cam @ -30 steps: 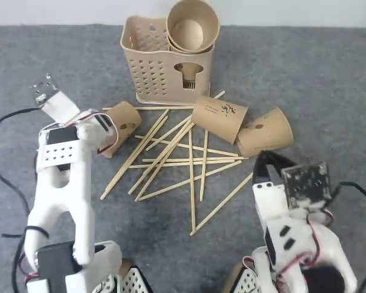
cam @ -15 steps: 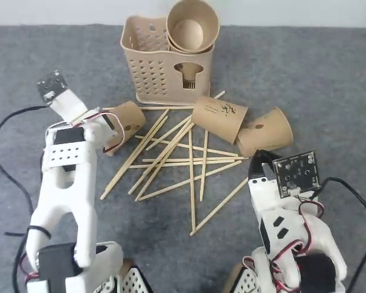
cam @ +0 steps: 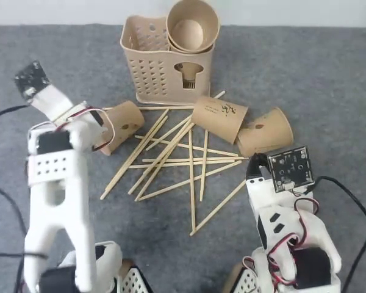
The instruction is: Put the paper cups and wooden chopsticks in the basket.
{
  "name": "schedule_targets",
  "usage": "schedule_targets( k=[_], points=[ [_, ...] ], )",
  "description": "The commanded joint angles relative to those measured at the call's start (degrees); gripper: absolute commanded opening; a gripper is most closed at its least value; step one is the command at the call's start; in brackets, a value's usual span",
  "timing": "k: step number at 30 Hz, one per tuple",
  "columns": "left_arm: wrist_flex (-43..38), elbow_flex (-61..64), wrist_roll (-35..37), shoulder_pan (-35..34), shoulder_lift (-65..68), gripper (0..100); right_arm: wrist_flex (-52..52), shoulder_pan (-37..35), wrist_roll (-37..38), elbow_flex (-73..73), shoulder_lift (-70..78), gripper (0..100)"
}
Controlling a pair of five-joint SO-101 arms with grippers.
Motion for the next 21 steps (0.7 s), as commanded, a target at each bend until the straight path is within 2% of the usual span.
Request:
schedule_targets(
  k=[1,5,7,10,11,21],
  points=[
    [0.62,-0.48,-1.23,0.0,-8.18,1,-1.54,-0.48,-1.32,-0.26,-0.31,0.9],
    [0.53,3.65,-1.05,-0.26,-11.87,4,-1.63,-0.48,-1.23,0.09,-0.31,0.9],
    [-0.35,6.64,0.18,-0.62,-11.96,14,-1.63,-0.48,-0.97,0.35,-0.31,0.9],
    [-2.64,11.56,6.07,-3.16,-11.87,29,-1.54,-0.48,-0.97,0.35,-0.31,0.9],
    [-3.78,12.79,6.15,-3.16,-11.87,31,-1.54,-0.48,-0.97,0.35,-0.31,0.9],
    [-13.45,17.27,6.07,-1.14,-10.29,28,-1.01,-0.48,-0.88,0.35,-0.31,0.9]
  ],
)
